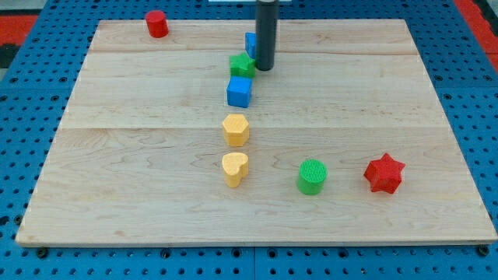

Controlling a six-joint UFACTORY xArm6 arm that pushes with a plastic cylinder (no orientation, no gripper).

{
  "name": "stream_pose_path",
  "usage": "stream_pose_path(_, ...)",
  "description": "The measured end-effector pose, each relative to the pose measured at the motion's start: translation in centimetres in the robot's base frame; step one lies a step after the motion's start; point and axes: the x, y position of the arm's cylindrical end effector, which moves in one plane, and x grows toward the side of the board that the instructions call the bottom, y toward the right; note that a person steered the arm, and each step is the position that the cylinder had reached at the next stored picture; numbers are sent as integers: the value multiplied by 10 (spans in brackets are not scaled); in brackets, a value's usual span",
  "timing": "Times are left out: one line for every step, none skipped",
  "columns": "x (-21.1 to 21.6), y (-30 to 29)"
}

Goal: Move red circle towards blue triangle

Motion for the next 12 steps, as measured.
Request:
stream_pose_path(-3, 15)
stream_pose_path(-25, 77)
stream_pose_path(-93, 104)
stream_pose_path(-120, 28)
stream_pose_path(-115, -79)
stream_pose_path(-80, -169)
stream_pose_path(-56, -254)
stream_pose_path(-75, -315)
stream_pose_path(-95, -277)
stream_pose_path(-111, -229)
stream_pose_path(-121, -207)
stream_pose_path(-117, -155)
